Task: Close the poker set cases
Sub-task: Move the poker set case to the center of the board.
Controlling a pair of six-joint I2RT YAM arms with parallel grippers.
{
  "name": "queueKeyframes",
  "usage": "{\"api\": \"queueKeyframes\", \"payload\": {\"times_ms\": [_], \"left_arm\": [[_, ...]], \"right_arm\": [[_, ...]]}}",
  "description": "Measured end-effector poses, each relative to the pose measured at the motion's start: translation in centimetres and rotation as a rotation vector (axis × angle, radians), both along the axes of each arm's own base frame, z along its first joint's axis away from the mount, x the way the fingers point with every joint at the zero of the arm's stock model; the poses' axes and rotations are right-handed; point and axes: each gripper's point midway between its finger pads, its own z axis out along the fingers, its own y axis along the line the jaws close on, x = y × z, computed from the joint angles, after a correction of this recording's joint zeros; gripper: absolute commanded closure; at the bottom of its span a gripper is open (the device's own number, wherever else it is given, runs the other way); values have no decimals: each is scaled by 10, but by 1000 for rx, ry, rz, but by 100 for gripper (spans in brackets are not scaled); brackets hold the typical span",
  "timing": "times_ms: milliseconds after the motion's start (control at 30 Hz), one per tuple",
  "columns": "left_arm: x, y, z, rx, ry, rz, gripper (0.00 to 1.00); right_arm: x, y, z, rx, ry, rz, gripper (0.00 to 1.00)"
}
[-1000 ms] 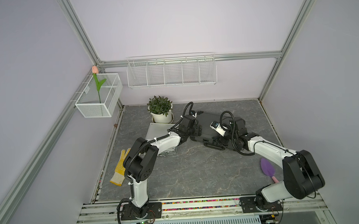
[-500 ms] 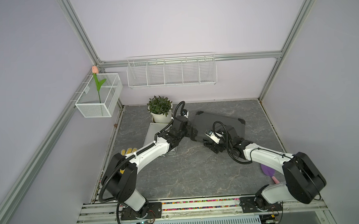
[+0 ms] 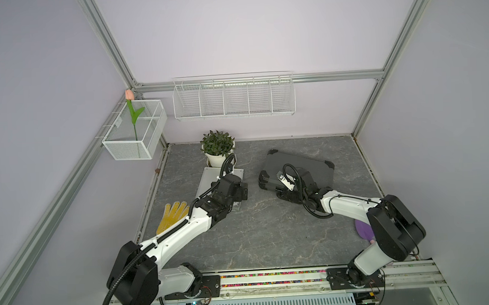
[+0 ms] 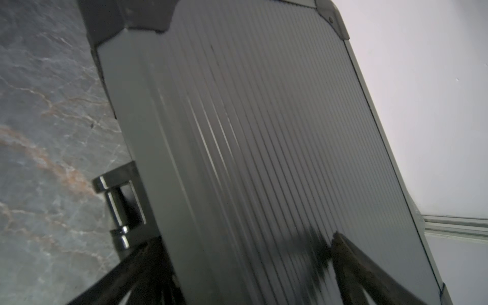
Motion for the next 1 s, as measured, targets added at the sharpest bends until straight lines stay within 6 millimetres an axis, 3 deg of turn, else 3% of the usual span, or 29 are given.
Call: {"api": "queueKeyframes", "payload": {"times_ms": [333, 400, 433, 467, 667, 800, 1000], "left_arm": [[-4, 100, -20, 13, 22, 281, 0], [-4, 118, -27, 24, 35, 333, 0], [-3, 128, -29, 29, 39, 364, 0], [-2, 138, -30, 34, 41, 397, 0], [6, 185, -22, 43, -20, 538, 0], [10, 207, -28, 50, -69, 591, 0], [32, 208, -50, 98, -97, 565, 0]], "right_arm": [[15, -6, 2, 32, -13, -23, 2], [13, -7, 3, 61, -16, -23, 3], [11, -10, 4, 79, -16, -24, 10], [8, -10, 7, 102, -19, -22, 11], [-9, -15, 32, 232, -53, -24, 11], [-16, -25, 42, 307, -94, -70, 11], [-23, -64, 44, 344, -156, -229, 11]]}}
